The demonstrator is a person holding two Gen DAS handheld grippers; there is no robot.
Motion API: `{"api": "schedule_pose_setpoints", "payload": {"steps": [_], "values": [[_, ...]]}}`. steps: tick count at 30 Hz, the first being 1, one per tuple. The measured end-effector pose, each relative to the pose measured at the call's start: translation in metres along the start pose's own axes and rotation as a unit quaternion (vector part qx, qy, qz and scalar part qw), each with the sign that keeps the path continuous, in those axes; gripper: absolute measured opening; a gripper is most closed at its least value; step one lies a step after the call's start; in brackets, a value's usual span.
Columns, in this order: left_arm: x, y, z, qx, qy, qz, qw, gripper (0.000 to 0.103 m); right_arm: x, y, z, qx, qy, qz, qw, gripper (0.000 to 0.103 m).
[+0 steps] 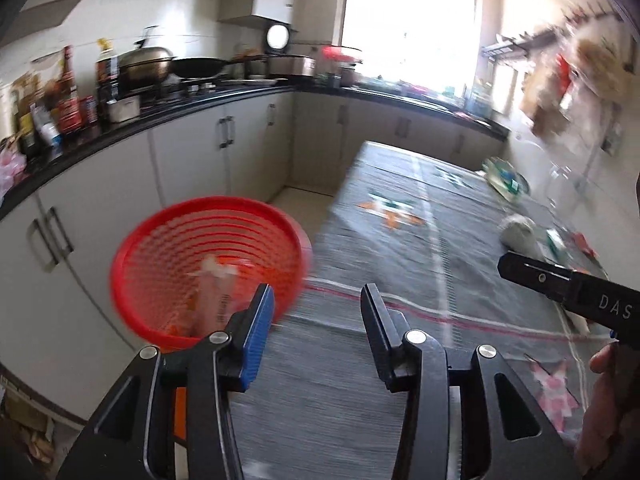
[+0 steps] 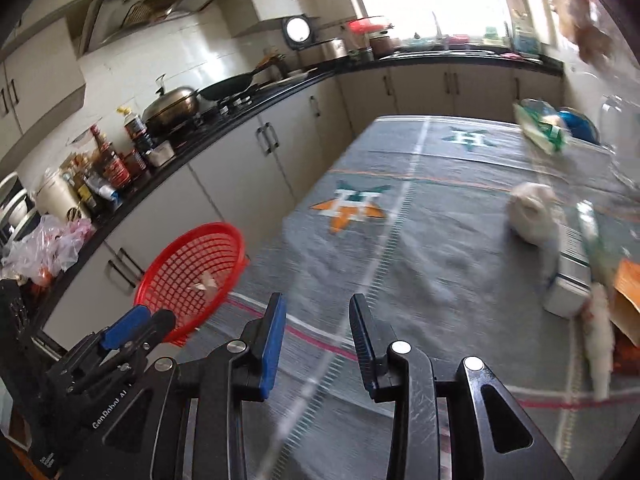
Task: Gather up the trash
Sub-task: 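Return to the table and grasp the white bottle with the right tool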
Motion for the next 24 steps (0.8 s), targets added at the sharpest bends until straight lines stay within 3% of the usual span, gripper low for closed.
{"api": "schedule_pose_setpoints", "payload": {"steps": [10, 14, 17, 20, 24], "values": [[-0.009, -0.022, -0.107, -0.075, -0.073, 0.016, 0.9944, 0.045, 0.069, 0.001, -0.105, -0.109, -0.025, -0.034, 0.993, 0.036], [-0.015, -0.028, -0.135, -0.098, -0.088, 0.017, 0.9911, 0.049, 0.107, 0.012, -0.17, -0.173, -0.057, -0.065, 0.981, 0.04], [-0.02, -0.032, -0.145, -0.122, -0.078, 0.018, 0.9892, 0.049, 0.129, 0.017, -0.221, -0.222, -0.092, -0.081, 0.967, 0.045], [-0.023, -0.032, -0.147, -0.124, -0.08, 0.016, 0.9889, 0.053, 0.135, 0.015, -0.262, -0.269, -0.11, -0.074, 0.954, 0.046], [-0.026, -0.034, -0.147, -0.125, -0.085, 0.026, 0.9881, 0.054, 0.123, 0.01, -0.296, -0.322, -0.103, -0.051, 0.94, 0.049]]}}
Point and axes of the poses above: each gripper's, at about its wrist camera, not at the fingertips, and x roughly against the way its jaws point, z to its left, y to its top, the point moved 5 cm from there along -x, roughly the way its jaws point, and after that the axes turned 12 degrees about -z, right-handed, at the moved point
